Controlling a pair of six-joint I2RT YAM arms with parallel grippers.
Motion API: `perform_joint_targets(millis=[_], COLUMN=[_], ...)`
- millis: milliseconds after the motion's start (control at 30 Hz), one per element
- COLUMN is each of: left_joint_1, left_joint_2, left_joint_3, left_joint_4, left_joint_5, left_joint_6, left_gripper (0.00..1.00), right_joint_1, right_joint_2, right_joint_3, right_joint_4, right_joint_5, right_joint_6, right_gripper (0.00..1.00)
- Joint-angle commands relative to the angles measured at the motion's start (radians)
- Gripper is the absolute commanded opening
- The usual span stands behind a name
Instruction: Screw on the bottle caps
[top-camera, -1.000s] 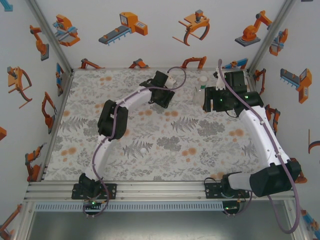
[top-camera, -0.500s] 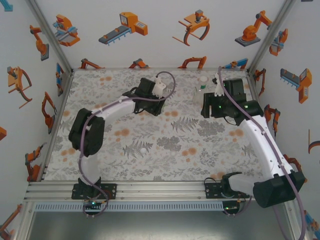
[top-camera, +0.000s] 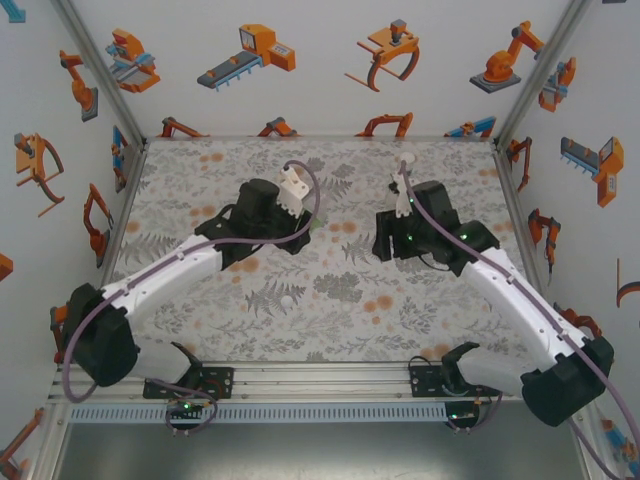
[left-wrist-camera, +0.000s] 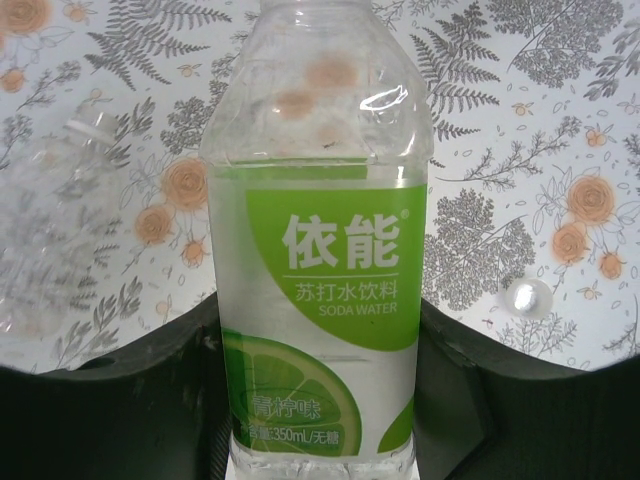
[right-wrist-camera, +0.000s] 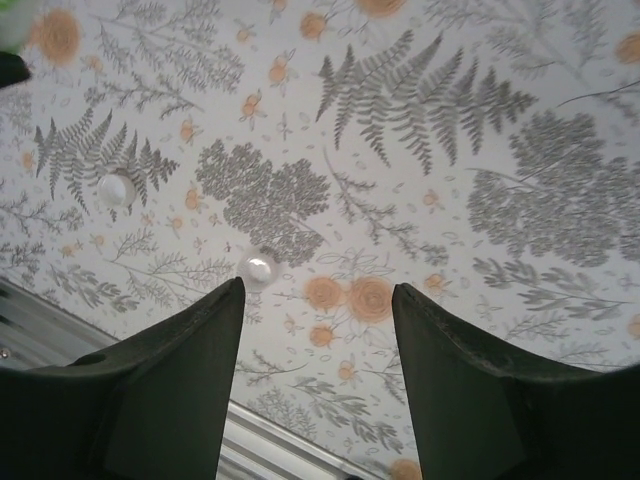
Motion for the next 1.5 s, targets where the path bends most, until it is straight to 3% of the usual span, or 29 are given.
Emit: perform_joint_targets(millis=[0, 400, 600, 733, 1133, 1467], left_joint_1=[-0.003, 0.001, 0.032, 0.061, 0.135, 0.138], left_joint_2=[-0.096, -0.269, -0.288, -0.297, -0.305, -0.33], left_joint_3=[-0.043, -0.179, -0.217, -0.241, -0.228, -0.237], left_joint_4=[-0.002, -0.009, 0.023, 0.049, 0.041, 0.043], left_joint_5=[-0.038, -0.073, 0.013, 0.082, 0.123, 0.105], left_joint_6=[-0.038, -0.058, -0.066, -0.07, -0.038, -0.053], left_gripper=[0.06, 0.0, 0.0, 0.0, 0.0, 0.0], right_joint_1=[0.062, 0.335, 0.413, 0.419, 0.418, 0.418], right_joint_2=[-0.032, 0.027, 0.152, 0.205, 0.275, 0.331], right_joint_3=[-0.068, -0.207, -0.167, -0.136, -0.125, -0.123], right_joint_4=[0.046, 0.099, 0.116, 0.108, 0.158, 0.177], right_joint_5=[0.054, 0.222, 0.247, 0.257, 0.175, 0.152], right_joint_6=[0.093, 0.202, 0.204, 0.197, 0.154, 0.133], right_gripper=[0.56, 0.53, 0.51, 0.51, 0.51, 0.41])
